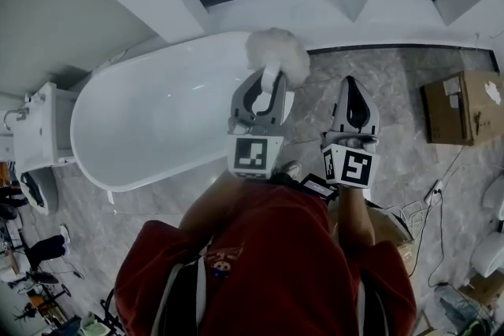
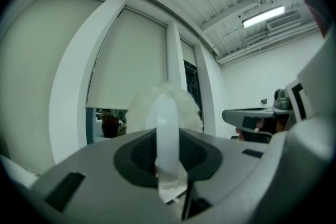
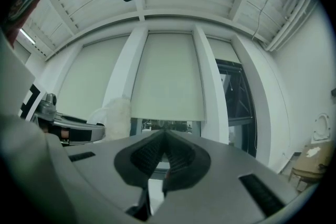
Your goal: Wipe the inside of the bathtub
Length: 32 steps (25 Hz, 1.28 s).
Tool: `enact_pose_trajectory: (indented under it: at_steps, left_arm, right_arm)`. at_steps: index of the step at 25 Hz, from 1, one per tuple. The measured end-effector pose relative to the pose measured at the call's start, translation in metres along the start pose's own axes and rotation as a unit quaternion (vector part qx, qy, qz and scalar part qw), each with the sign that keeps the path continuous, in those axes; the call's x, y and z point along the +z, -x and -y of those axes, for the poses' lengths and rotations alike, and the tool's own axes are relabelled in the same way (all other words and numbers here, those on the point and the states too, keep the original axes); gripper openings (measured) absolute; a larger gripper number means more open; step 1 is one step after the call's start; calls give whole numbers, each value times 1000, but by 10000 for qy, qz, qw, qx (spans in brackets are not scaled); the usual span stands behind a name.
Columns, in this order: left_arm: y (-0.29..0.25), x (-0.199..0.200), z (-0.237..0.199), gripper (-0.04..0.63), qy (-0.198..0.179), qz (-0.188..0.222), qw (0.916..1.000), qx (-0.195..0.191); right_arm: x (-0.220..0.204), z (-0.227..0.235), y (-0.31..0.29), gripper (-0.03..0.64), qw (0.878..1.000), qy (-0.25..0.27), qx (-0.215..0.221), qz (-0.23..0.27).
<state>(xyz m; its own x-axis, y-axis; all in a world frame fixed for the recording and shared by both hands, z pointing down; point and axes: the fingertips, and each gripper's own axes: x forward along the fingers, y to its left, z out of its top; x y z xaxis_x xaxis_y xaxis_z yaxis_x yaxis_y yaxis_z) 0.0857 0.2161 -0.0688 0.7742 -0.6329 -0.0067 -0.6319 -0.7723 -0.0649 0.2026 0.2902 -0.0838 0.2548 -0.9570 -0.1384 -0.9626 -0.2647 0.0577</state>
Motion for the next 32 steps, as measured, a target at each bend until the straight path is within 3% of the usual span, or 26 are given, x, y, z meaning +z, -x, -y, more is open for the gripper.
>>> enact_pose_trajectory:
  at_steps: [5,10,18,26,32]
  left_arm:
    - [-4,-9,-30,92,-3,-37,9999,120]
    - [-11,-25,-79,92,40,-110,9997,227]
    - [-25,-61,-139,92,88,-402,9981,462]
    - [-71,-102,-174,93,263,-728,9919,1004]
    - [-129,-138,-191,92,442,-962,9838,1445]
  right_arm:
    - [0,-25,-27,11,9998,78,172,26]
    - [1,-66,-75,11,9972,561,489,-10]
    - [-15,-105,-129,11,9953,630,720,-150]
    - [-52,-98,-200,11,9907,725,1142,-135]
    - [-89,-83,-274,11,9812,1114,1575,-4]
